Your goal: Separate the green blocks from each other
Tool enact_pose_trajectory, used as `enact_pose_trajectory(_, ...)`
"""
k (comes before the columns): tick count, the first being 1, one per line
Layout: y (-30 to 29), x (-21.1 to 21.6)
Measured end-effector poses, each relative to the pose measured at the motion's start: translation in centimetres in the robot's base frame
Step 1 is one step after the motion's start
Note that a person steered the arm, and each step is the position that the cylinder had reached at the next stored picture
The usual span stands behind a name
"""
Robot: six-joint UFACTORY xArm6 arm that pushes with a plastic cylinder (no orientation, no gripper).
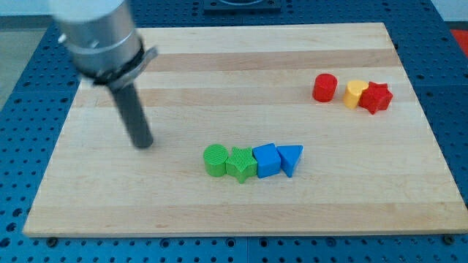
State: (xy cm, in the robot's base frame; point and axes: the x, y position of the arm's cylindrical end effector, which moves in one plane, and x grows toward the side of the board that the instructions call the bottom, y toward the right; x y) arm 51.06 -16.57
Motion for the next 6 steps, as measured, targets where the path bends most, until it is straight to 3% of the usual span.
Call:
enact_pose_trajectory(1, 4.1, 6.7)
enact_pose_trajectory(2, 11.3, 10.0)
enact_pose_trajectory(3, 16.9, 10.7)
enact_pose_trajectory(5, 18.4, 4.7)
enact_pose_trajectory(6, 15.7, 2.9)
